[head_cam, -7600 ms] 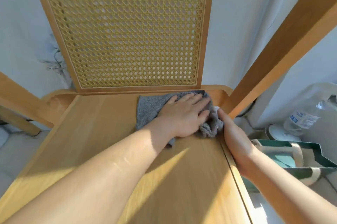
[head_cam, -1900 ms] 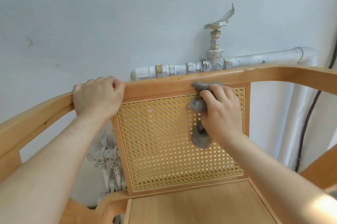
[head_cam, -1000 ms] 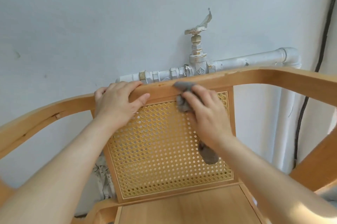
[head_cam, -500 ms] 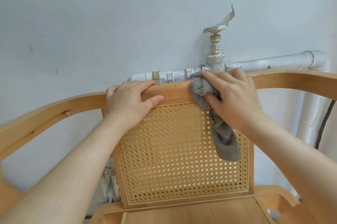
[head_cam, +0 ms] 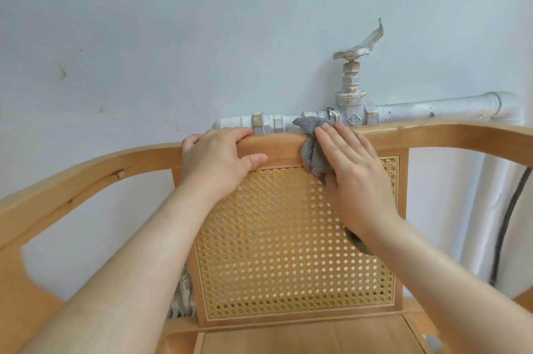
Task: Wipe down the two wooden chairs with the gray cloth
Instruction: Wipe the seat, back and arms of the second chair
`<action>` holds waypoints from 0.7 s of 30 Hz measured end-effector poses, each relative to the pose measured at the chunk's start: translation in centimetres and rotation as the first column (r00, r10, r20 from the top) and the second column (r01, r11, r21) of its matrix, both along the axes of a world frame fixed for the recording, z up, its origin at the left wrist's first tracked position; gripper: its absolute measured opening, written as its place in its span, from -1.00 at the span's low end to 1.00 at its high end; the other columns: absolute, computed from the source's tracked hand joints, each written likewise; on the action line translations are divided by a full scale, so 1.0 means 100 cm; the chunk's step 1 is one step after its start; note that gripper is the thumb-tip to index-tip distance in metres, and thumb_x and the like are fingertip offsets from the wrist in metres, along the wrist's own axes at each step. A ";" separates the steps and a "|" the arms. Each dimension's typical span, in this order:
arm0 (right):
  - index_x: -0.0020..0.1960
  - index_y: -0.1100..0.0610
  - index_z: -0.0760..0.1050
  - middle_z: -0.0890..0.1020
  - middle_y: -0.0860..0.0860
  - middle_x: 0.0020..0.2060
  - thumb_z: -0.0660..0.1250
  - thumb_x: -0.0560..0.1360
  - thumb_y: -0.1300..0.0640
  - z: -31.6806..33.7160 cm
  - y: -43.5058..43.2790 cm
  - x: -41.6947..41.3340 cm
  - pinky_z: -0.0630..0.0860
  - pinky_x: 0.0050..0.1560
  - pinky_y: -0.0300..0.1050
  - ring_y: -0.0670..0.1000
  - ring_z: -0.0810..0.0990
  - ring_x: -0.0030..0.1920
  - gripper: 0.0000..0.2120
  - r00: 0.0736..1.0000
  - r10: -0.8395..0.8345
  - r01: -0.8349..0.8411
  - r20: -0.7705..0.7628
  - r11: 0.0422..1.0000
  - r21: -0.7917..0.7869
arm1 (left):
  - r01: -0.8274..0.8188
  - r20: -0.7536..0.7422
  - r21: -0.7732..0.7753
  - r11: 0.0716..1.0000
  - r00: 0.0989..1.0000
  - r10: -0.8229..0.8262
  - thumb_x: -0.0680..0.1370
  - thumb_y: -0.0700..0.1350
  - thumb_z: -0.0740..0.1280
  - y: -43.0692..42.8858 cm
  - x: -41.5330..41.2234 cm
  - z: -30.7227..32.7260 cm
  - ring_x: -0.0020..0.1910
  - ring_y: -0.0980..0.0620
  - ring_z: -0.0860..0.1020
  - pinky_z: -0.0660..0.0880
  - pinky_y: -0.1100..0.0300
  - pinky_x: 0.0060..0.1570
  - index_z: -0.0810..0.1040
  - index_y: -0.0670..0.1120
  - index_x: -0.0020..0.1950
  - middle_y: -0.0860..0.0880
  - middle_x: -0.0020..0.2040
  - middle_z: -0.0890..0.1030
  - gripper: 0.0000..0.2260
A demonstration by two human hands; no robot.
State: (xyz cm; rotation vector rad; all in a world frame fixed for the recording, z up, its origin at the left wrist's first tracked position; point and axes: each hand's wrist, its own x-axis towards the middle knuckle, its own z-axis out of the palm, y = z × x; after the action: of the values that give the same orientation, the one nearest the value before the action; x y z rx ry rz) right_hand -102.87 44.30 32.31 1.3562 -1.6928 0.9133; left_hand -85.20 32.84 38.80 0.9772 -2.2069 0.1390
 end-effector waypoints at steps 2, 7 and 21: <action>0.41 0.26 0.38 0.48 0.16 0.36 0.18 0.39 0.36 0.003 -0.020 0.027 0.16 0.45 0.12 0.18 0.34 0.43 -0.44 0.999 -0.023 0.023 0.048 1.000 -0.006 | -0.002 -0.002 0.016 1.000 1.000 0.002 0.47 0.24 0.34 0.001 -0.001 0.001 0.24 0.03 0.46 0.18 0.08 0.25 0.49 0.19 0.29 0.10 0.16 0.60 -0.59; 0.44 0.28 0.32 0.40 0.18 0.41 0.16 0.46 0.25 0.006 -0.054 0.081 0.08 0.48 0.11 0.19 0.27 0.47 -0.46 0.991 0.130 -0.125 -0.045 0.986 0.106 | 0.035 -0.007 -0.052 0.998 0.999 -0.035 0.48 -0.07 0.29 -0.006 0.006 -0.004 0.14 0.05 0.51 0.17 0.13 0.11 0.49 0.14 0.13 0.18 -0.08 0.55 -0.76; 0.46 0.23 0.28 0.40 0.12 0.40 0.16 0.46 0.00 0.015 -0.060 0.103 0.01 0.49 0.12 0.14 0.25 0.47 -0.39 0.996 0.078 -0.083 0.040 0.984 0.155 | 0.134 -0.070 0.157 0.979 0.990 -0.124 0.43 -0.31 0.20 0.006 0.020 0.013 0.19 -0.07 0.51 0.36 0.11 0.25 0.49 0.04 0.27 0.01 0.13 0.62 -0.54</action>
State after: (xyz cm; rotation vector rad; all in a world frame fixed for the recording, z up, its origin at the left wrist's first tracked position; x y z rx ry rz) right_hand -92.54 38.28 33.84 1.5306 -1.7771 0.8676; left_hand -83.25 33.49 40.11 0.9079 -2.2452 -0.1287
